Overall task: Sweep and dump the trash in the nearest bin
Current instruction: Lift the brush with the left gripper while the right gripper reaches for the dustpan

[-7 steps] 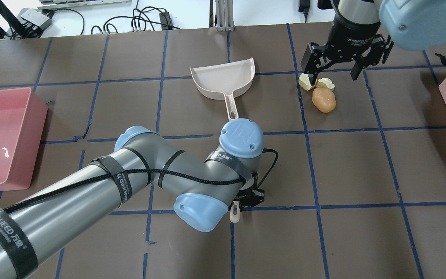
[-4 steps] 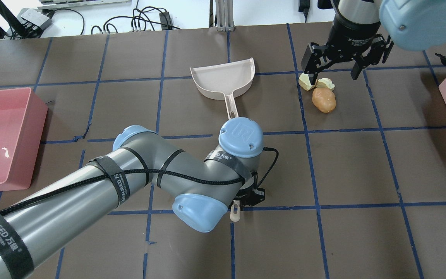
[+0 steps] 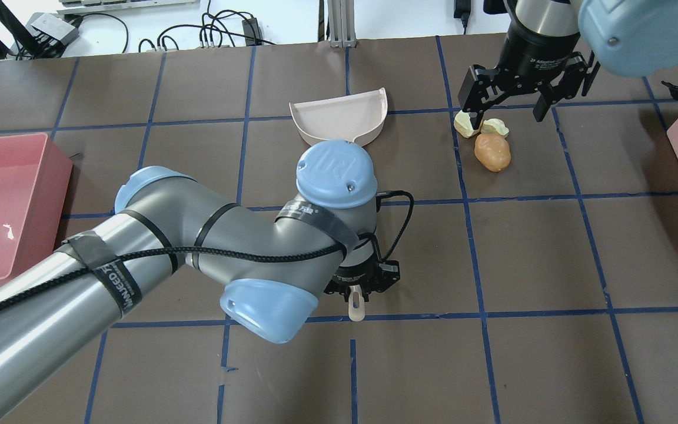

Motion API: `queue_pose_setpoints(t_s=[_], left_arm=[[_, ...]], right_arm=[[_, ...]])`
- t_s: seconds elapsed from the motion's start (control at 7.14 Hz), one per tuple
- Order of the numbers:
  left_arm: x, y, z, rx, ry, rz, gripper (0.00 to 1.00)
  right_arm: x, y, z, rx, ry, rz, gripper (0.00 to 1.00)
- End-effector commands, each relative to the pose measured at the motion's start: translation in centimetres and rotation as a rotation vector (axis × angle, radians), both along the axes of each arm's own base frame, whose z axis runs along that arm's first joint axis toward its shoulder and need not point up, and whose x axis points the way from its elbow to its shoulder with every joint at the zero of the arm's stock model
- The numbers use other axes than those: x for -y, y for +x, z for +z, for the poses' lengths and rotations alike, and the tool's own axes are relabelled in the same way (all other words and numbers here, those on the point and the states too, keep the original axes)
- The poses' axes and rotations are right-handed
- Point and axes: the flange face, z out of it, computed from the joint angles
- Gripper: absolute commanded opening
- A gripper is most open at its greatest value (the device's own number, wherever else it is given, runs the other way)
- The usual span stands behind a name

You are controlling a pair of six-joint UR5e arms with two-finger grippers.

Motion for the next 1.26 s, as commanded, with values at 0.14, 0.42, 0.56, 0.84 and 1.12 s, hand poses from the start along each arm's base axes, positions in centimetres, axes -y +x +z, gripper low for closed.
queue_pose_setpoints(t_s=[0.14, 0.42, 0.56, 0.84, 1.12], left_arm=[[7.6, 6.0, 12.1, -0.033, -0.069, 0.114, 0.06], [11.1, 11.7, 17.3, -0.061, -0.14, 0.046, 0.02], [11.8, 15.2, 19.3, -0.062, -0.134, -0.03, 0.02], [12.4, 20.5, 21.6, 0.035, -0.087, -0.156, 0.02], [12.4, 20.8, 21.9, 0.041, -0.084, -0.189, 0.02]], right_arm=[[0.3, 0.4, -1.0, 0.006, 0.02, 0.007, 1.0], [1.6, 1.6, -2.5, 0.027, 0.01, 0.021, 1.0], [2.7, 3.7, -4.5, 0.056, 0.004, 0.045, 1.0], [4.1, 10.2, -8.6, 0.058, -0.046, 0.074, 1.0], [2.6, 16.5, -11.0, 0.059, -0.051, 0.086, 1.0]])
